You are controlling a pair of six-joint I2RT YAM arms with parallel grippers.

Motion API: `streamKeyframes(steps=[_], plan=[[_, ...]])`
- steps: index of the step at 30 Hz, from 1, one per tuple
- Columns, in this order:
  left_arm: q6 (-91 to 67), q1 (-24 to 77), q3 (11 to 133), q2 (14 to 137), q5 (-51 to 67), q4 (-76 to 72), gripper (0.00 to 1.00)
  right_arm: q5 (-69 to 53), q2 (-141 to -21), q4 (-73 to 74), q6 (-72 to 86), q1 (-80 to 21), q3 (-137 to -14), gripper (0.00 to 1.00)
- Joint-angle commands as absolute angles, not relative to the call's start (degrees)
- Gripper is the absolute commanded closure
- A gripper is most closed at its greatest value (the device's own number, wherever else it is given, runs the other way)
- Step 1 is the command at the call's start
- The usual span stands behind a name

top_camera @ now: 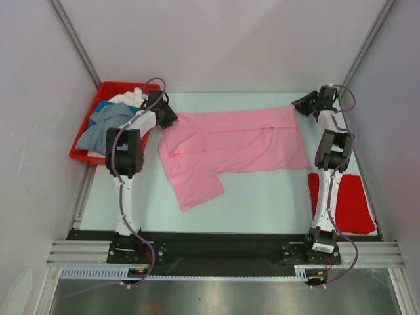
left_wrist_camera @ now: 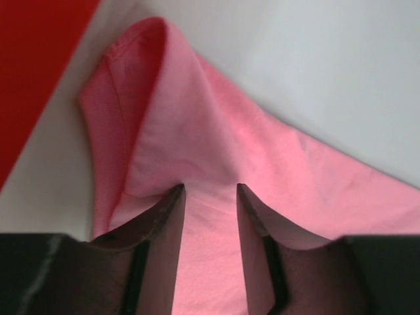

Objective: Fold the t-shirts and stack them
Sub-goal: Fold the tshirt

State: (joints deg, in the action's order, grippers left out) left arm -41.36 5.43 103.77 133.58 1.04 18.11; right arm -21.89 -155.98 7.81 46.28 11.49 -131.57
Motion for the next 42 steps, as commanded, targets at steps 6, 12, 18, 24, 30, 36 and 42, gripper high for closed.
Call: streamKeyframes(steps=[6,12,18,24,30,36,42], plan=[[-30.3,7.4,107.8,128.2,4.2,17.0,0.25,-18.4,-150.9,25.9,37.1,14.5,-139.2,0.50],[-27.3,10.2,98.8,115.2,4.3,21.1,0.18,-14.2,-137.2,43.6,28.1,15.6,-132.6,0.39],[-25.9,12.4,87.2,98.7,4.5,26.4,0.21,-15.0,-123.3,52.9,23.0,15.5,-117.9,0.38],[-22.4,12.4,76.0,84.8,4.0,34.6,0.29,-16.9,-108.0,51.2,23.6,14.0,-93.7,0.46],[-21.7,12.4,60.8,73.1,6.5,35.7,0.34,-12.9,-100.7,47.2,29.7,14.1,-79.1,0.62],[-24.5,12.4,54.9,66.5,5.5,36.8,0.37,-5.0,-99.2,46.1,43.0,13.8,-72.4,0.60],[-29.1,12.4,56.4,66.4,-6.1,41.3,0.35,-1.6,-100.1,39.6,50.9,12.3,-67.8,0.59]])
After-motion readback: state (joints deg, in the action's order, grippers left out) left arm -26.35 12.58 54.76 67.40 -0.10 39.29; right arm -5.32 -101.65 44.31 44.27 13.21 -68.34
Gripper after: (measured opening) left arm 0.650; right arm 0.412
